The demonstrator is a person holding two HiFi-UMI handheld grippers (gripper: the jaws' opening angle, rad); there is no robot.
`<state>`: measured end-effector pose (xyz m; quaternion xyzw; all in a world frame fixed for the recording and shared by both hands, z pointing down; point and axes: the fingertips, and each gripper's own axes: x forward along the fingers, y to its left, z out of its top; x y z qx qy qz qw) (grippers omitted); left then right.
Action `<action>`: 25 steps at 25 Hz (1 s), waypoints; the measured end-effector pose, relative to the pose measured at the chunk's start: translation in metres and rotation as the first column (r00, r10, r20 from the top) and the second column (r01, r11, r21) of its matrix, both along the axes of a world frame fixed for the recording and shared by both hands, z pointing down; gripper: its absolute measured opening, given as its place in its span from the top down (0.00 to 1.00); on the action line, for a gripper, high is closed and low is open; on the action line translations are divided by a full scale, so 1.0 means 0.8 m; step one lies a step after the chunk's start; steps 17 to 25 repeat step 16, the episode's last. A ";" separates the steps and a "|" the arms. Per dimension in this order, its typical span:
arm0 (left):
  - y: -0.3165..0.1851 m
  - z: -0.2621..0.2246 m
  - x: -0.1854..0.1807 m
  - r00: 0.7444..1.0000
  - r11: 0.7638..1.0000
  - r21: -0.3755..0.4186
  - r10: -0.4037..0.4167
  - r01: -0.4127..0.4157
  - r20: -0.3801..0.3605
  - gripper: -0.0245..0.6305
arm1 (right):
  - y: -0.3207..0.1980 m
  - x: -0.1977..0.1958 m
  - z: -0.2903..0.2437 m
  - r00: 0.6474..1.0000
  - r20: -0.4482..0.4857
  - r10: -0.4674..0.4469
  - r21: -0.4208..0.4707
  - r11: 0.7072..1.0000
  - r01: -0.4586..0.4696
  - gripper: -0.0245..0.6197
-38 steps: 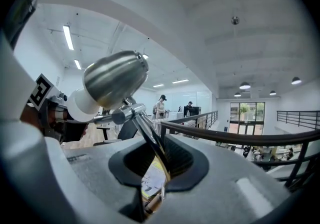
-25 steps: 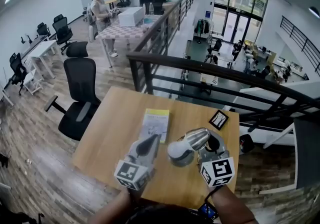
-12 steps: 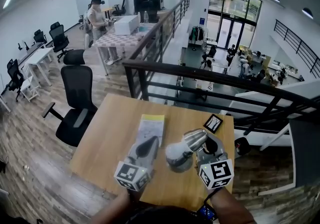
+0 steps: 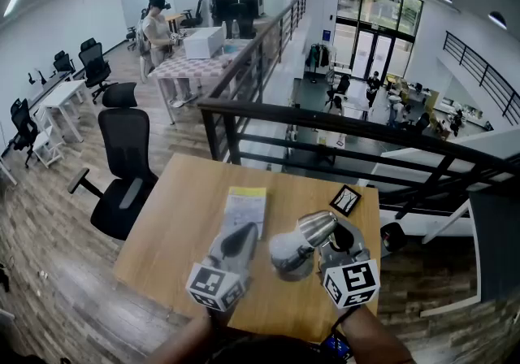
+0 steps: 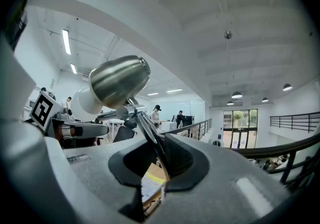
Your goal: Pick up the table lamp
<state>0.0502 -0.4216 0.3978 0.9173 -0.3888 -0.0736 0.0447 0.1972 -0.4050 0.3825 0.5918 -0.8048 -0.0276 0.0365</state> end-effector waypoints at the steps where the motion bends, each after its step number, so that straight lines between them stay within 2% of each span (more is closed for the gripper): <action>1: 0.000 0.000 -0.001 1.000 1.000 -0.001 0.001 -0.001 -0.001 0.96 | 0.000 -0.001 0.000 1.000 -0.001 0.001 -0.001 1.000 -0.001 0.87; 25: 0.000 0.001 0.004 1.000 1.000 0.007 0.006 -0.006 0.003 0.96 | 0.000 0.007 0.007 1.000 0.005 0.016 -0.006 1.000 -0.016 0.87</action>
